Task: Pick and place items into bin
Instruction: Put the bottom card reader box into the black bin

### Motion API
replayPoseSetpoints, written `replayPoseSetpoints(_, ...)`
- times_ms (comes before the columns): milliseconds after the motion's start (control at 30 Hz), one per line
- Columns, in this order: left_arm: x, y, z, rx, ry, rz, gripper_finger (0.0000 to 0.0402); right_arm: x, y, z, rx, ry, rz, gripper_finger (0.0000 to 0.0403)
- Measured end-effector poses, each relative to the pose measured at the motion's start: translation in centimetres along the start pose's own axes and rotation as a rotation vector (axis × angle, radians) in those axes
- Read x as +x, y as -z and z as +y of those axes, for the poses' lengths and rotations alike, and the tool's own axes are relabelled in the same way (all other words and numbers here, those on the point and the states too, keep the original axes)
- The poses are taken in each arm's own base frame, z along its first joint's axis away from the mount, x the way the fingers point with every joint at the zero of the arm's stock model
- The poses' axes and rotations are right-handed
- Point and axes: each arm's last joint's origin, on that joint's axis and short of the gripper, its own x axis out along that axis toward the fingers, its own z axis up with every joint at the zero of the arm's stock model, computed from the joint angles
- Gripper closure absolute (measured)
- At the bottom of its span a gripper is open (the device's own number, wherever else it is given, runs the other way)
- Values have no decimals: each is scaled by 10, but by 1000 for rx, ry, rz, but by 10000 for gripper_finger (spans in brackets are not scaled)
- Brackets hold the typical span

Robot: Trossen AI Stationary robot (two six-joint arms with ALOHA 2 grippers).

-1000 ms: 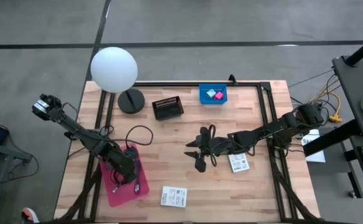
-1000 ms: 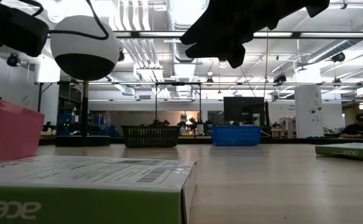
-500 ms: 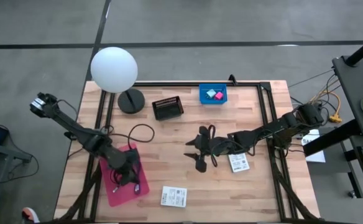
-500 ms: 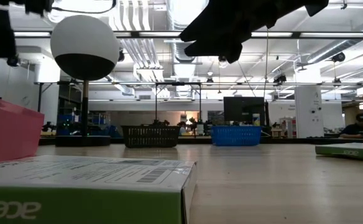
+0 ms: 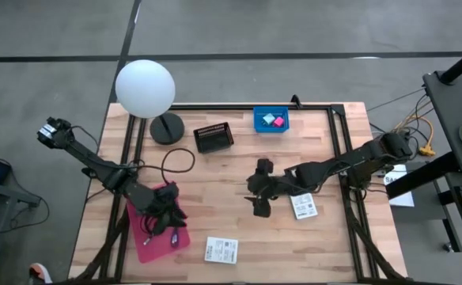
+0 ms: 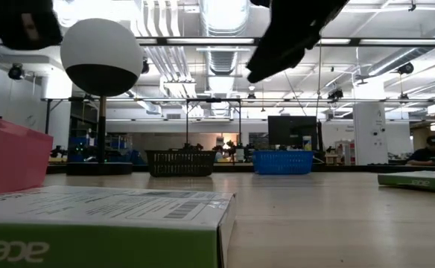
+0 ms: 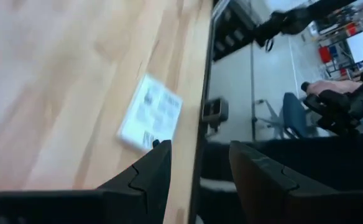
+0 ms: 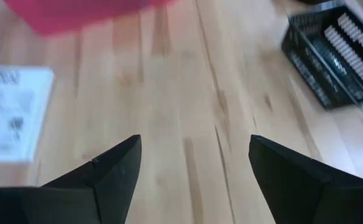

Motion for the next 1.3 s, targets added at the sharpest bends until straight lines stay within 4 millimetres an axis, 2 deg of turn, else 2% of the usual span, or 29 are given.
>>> replayPoseSetpoints(167, -1, -9, -7, 194, 16, -162, 255, -12, -4, -3, 29, 37, 126, 117)
replayPoseSetpoints(333, 1, -16, -12, 351, -28, -313, 255, -18, -6, -3, 106, 24, 174, 126)
replayPoseSetpoints(600, 14, -15, -9, 400, -90, -325, 255, -19, -6, 4, 132, -143, 219, 141)
replayPoseSetpoints(833, 28, -11, -5, 264, -104, -292, 255, -21, -6, 13, 133, -178, 196, 144)
replayPoseSetpoints(1033, 36, -8, -3, 21, -88, -284, 255, -21, -6, 13, 143, -171, 194, 147)
replayPoseSetpoints(1300, 58, -4, -6, -388, 37, -211, 255, -20, -7, 13, -66, -185, 156, 150)
